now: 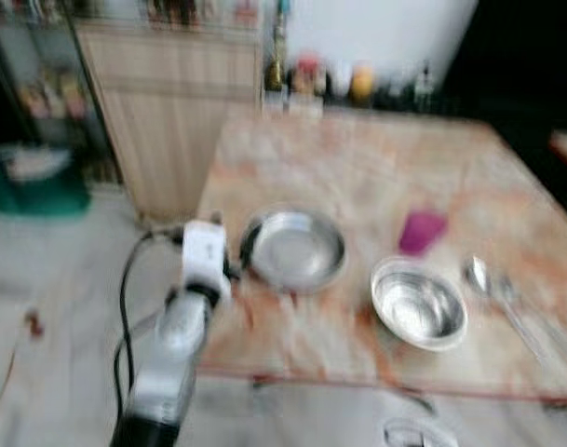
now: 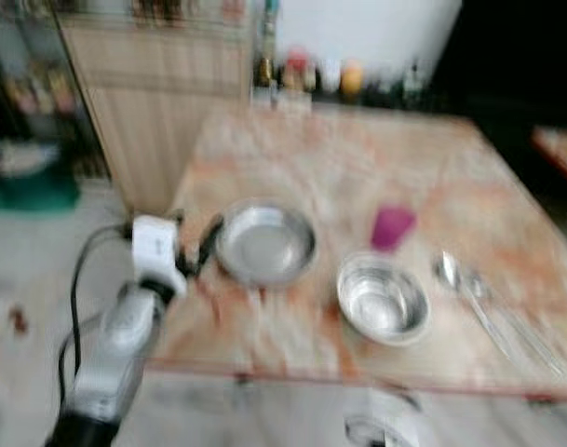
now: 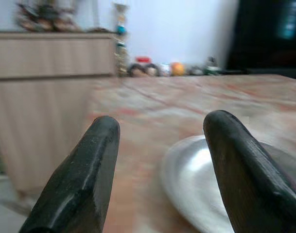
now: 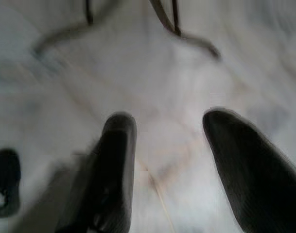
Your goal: Setting the table
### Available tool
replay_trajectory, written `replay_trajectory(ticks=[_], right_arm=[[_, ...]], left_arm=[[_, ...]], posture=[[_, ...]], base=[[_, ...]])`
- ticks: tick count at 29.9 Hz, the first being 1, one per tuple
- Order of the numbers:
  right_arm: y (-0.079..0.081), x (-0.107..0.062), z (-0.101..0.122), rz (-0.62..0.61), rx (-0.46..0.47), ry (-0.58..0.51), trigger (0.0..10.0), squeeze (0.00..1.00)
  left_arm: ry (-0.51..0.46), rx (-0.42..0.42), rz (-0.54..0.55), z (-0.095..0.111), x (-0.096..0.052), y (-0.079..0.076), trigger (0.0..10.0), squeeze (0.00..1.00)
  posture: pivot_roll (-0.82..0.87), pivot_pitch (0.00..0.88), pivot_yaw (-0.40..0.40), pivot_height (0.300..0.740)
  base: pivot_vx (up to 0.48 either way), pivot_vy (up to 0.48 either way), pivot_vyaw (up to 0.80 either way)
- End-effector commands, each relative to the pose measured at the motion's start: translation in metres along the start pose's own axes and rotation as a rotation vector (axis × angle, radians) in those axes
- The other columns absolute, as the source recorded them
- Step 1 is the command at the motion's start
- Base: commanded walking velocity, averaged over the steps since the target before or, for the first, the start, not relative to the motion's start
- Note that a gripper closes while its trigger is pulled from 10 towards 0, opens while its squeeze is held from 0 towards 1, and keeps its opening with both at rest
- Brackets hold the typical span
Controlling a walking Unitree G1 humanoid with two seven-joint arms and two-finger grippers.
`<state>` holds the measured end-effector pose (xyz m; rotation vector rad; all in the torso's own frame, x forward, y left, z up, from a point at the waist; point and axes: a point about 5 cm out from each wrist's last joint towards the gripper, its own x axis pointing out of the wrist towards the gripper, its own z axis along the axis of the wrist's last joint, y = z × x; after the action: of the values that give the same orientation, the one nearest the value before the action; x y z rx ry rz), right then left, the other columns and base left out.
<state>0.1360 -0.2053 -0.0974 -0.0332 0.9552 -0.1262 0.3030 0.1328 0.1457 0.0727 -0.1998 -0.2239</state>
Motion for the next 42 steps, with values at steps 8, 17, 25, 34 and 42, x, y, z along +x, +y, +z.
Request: replay_trajectory(ticks=[8, 17, 25, 34, 42], right_arm=[[0.003, -0.001, -0.004, 0.013, -0.001, 0.013, 10.0, 0.00], [0.004, 0.000, -0.003, 0.015, 0.000, 0.013, 10.0, 0.00], [0.003, -0.001, -0.003, 0.015, -0.001, 0.014, 10.0, 0.00], [0.003, -0.001, -0.004, 0.018, -0.007, 0.017, 10.0, 0.00], [0.002, -0.001, -0.004, 0.019, -0.012, 0.019, 10.0, 0.00]], left_arm=[[0.093, -0.191, -0.065, 0.006, 0.008, -0.011, 10.0, 0.00], [0.156, -0.167, -0.085, -0.001, 0.011, -0.026, 10.0, 0.00], [0.163, -0.158, -0.034, 0.001, 0.013, -0.020, 10.0, 0.00], [0.183, -0.162, 0.017, -0.003, 0.014, -0.005, 10.0, 0.00], [0.212, -0.172, 0.029, -0.004, 0.017, -0.001, 10.0, 0.00]], posture=[[0.15, 0.000, -0.069, 0.731], [0.15, 0.000, -0.065, 0.731], [0.15, 0.000, -0.068, 0.731], [0.15, 0.000, -0.071, 0.731], [0.14, 0.000, -0.075, 0.731]], base=[[0.000, 0.000, 0.00], [0.000, 0.000, 0.00], [0.000, -0.202, 0.00], [0.000, -0.133, 0.00], [0.000, 0.000, 0.00]])
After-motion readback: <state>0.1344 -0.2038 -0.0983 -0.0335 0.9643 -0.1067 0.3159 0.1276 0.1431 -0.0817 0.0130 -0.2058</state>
